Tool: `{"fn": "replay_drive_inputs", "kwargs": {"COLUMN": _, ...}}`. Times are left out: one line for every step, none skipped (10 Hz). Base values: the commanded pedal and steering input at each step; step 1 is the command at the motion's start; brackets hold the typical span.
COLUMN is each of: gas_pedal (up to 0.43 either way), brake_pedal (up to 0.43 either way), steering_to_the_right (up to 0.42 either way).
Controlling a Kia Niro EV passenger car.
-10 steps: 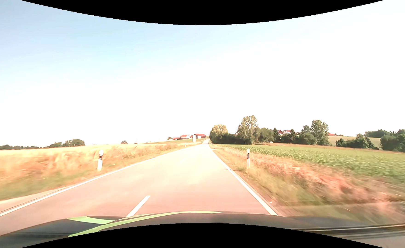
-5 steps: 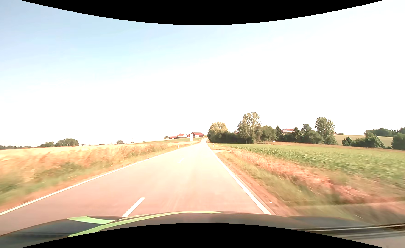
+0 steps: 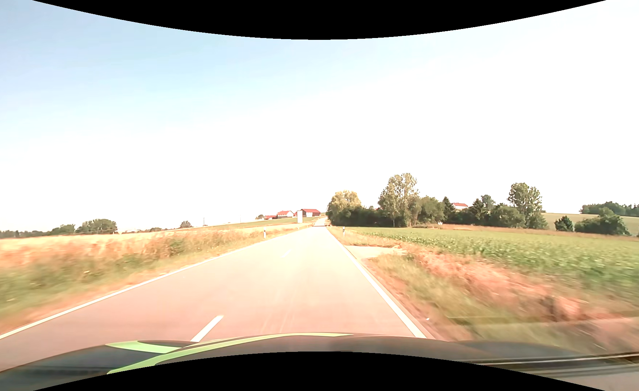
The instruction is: Follow the waypoints while adhering to traffic rules and regulations
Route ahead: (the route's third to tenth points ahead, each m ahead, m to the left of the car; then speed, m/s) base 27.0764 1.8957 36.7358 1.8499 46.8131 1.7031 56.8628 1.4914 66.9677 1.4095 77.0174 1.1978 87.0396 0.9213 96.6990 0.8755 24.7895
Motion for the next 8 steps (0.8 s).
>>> {"fn": "replay_drive_inputs", "kwargs": {"gas_pedal": 0.169, "brake_pedal": 0.000, "steering_to_the_right": 0.000}}
{"fn": "replay_drive_inputs", "kwargs": {"gas_pedal": 0.169, "brake_pedal": 0.000, "steering_to_the_right": 0.000}}
{"fn": "replay_drive_inputs", "kwargs": {"gas_pedal": 0.169, "brake_pedal": 0.000, "steering_to_the_right": 0.000}}
{"fn": "replay_drive_inputs", "kwargs": {"gas_pedal": 0.169, "brake_pedal": 0.000, "steering_to_the_right": 0.000}}
{"fn": "replay_drive_inputs", "kwargs": {"gas_pedal": 0.169, "brake_pedal": 0.000, "steering_to_the_right": 0.000}}
{"fn": "replay_drive_inputs", "kwargs": {"gas_pedal": 0.169, "brake_pedal": 0.000, "steering_to_the_right": 0.000}}
{"fn": "replay_drive_inputs", "kwargs": {"gas_pedal": 0.169, "brake_pedal": 0.000, "steering_to_the_right": 0.000}}
{"fn": "replay_drive_inputs", "kwargs": {"gas_pedal": 0.169, "brake_pedal": 0.000, "steering_to_the_right": 0.000}}
